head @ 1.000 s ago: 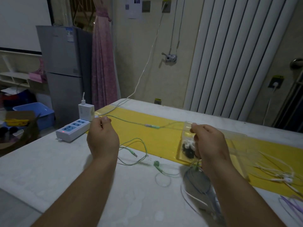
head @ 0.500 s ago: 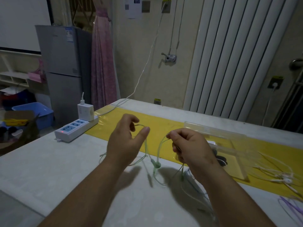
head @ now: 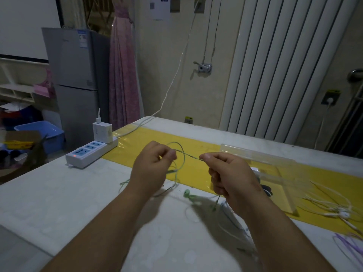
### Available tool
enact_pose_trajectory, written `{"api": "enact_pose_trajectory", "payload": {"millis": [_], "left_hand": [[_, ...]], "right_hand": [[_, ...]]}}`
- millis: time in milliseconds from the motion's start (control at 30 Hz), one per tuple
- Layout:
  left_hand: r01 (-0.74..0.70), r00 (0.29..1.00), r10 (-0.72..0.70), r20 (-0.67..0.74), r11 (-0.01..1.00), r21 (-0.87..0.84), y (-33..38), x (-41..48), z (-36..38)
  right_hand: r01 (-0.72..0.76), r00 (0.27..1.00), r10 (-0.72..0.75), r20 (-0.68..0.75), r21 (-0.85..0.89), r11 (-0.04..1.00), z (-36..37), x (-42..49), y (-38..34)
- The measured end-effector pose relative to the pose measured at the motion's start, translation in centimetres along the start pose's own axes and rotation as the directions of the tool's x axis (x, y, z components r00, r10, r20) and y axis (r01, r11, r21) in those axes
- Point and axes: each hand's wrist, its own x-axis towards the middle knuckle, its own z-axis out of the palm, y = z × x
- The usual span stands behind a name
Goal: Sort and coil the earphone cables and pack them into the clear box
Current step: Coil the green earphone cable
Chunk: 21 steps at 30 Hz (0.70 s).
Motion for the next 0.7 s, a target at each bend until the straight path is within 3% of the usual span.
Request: {"api": "enact_pose_trajectory", "payload": {"millis": [233, 367, 567, 700], "left_hand": [[0.177, 0.945, -0.178, -0.274, 0.984, -0.026, -0.5, 0.5, -0.9], [0.207, 0.923, -0.193, -0.332, 0.978, 0.005, -0.6, 0.5, -1.0], [0.216, 0.878, -0.222, -0.425, 0.974, -0.063, -0.6, 0.6, -1.3], [0.185, 0.897, -0.21, -0.388, 0.977, -0.102, -0.5, 0.4, -1.4]], "right_hand": [[-0.133, 0.985, 0.144, 0.095, -0.118, 0.984, -0.7, -0.3, -0.4], [-0.162, 0.967, 0.202, 0.154, -0.241, 0.957, -0.7, -0.4, -0.5], [-0.022, 0.953, 0.132, 0.274, -0.372, 0.928, -1.2, -0.4, -0.3], [-0.057, 0.977, 0.125, 0.173, -0.353, 0.934, -0.7, -0.2, 0.3]]}}
